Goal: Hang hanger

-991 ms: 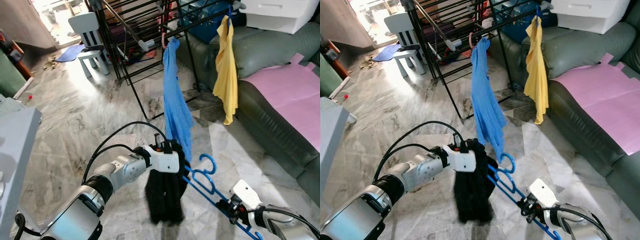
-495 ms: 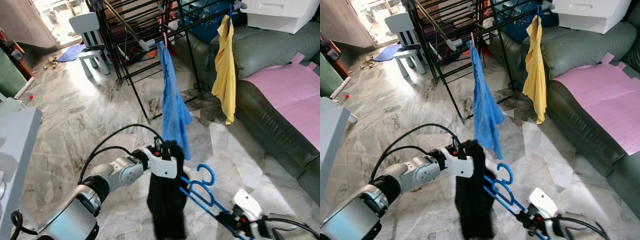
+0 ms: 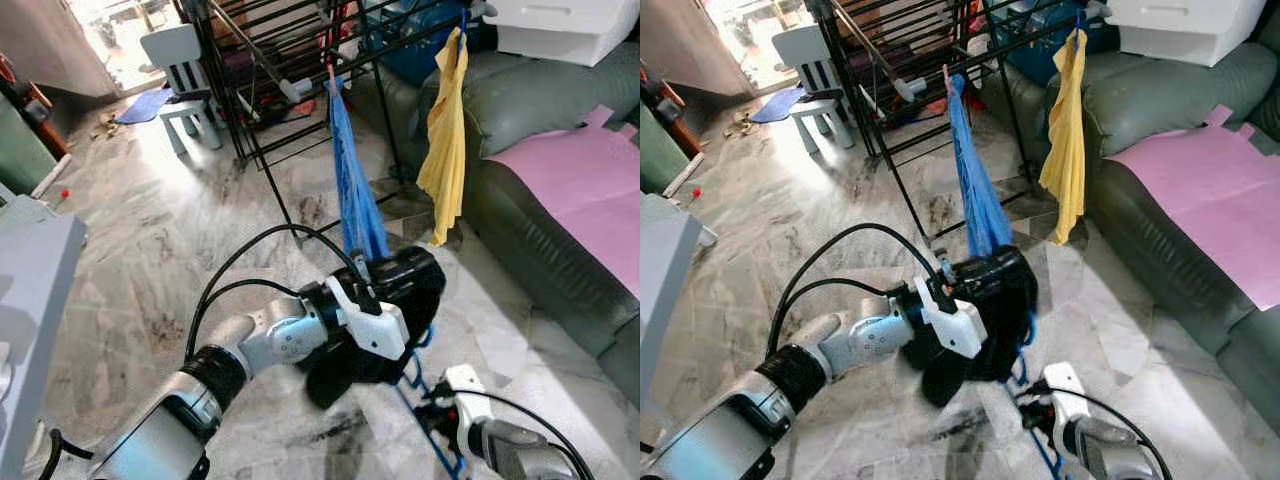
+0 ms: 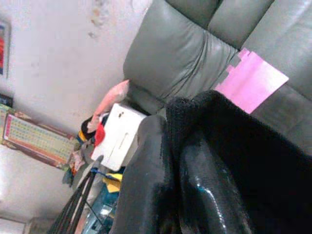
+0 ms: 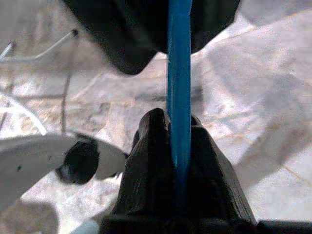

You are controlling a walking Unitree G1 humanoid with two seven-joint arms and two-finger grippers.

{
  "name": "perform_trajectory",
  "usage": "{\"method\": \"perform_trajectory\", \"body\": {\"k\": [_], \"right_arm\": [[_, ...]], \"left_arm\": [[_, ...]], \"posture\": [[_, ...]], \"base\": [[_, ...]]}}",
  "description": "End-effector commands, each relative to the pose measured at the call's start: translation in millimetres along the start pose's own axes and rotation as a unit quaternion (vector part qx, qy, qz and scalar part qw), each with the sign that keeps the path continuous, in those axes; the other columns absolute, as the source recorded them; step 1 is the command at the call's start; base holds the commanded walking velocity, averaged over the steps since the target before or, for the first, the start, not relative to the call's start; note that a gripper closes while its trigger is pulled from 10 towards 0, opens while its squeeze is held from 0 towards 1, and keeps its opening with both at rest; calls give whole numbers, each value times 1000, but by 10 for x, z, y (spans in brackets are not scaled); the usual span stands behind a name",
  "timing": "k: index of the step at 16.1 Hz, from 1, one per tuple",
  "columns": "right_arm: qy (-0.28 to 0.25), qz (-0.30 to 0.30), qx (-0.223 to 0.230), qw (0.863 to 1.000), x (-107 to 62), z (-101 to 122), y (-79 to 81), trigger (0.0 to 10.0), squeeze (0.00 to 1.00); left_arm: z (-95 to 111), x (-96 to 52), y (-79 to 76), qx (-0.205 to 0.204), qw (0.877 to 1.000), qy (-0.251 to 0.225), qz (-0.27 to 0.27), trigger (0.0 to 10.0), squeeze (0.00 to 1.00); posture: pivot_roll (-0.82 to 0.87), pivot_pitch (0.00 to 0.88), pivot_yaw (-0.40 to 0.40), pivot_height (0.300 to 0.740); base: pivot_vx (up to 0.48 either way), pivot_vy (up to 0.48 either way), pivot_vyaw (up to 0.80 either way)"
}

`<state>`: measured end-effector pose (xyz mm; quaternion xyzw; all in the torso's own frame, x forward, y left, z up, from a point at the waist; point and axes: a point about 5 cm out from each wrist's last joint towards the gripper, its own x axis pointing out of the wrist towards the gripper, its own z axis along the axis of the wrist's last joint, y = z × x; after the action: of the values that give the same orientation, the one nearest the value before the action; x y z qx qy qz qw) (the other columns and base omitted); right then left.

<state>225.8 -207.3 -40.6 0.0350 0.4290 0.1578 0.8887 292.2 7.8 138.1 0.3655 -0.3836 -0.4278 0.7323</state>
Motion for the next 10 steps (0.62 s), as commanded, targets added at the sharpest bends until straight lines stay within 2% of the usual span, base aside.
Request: {"method": "perform_trajectory", "body": {"k": [1, 2, 3, 4, 5, 6, 7, 8, 9, 10], "right_arm": [[-25, -46, 55, 997, 26, 48, -53, 10000, 0], [-46, -72, 76, 993, 18, 110, -110, 10000, 0], [-114, -123, 125, 978, -35, 319, -264, 10000, 0], [-136, -115, 145, 973, -46, 400, -272, 10000, 0], [-167, -85, 114, 976, -47, 562, -206, 10000, 0], [-175, -86, 113, 974, -52, 606, -202, 10000, 0], [-175, -79, 111, 975, -47, 637, -184, 10000, 0], [-170, -61, 94, 979, -25, 648, -133, 10000, 0], [-135, -8, 18, 991, 45, 577, 57, 10000, 0], [-118, 23, -29, 992, 65, 503, 162, 10000, 0]], "left_arm": [[50, -13, 25, -15, 1000, -17, 10, 10000, 0], [35, -35, -4, -24, 1000, -10, 8, 10000, 0], [-144, -183, -111, -54, 996, 65, 4, 10000, 0], [-258, -294, -207, -38, 993, 111, -19, 10000, 0], [-503, -527, -322, -67, 971, 228, -21, 10000, 0], [-573, -611, -349, -79, 961, 264, -20, 10000, 0], [-675, -724, -383, -101, 941, 322, -15, 10000, 0], [-725, -781, -401, -131, 926, 354, -3, 10000, 0], [-763, -802, -417, -150, 913, 379, 2, 10000, 0], [-763, -776, -418, -152, 912, 380, 2, 10000, 0]], "posture": [[-151, 36, 184, 740], [-152, 35, 184, 740], [-155, 33, 185, 740], [-155, 33, 185, 740], [-169, 34, 188, 740], [-176, 36, 190, 740], [-184, 37, 193, 740], [-188, 39, 194, 740], [-192, 38, 191, 740], [-194, 38, 189, 740]], "base": [[0, 0, 0], [0, 0, 0], [0, 0, 0], [0, 0, 0], [0, 0, 0], [0, 0, 0], [0, 0, 0], [0, 0, 0], [0, 0, 0], [0, 0, 0]]}}
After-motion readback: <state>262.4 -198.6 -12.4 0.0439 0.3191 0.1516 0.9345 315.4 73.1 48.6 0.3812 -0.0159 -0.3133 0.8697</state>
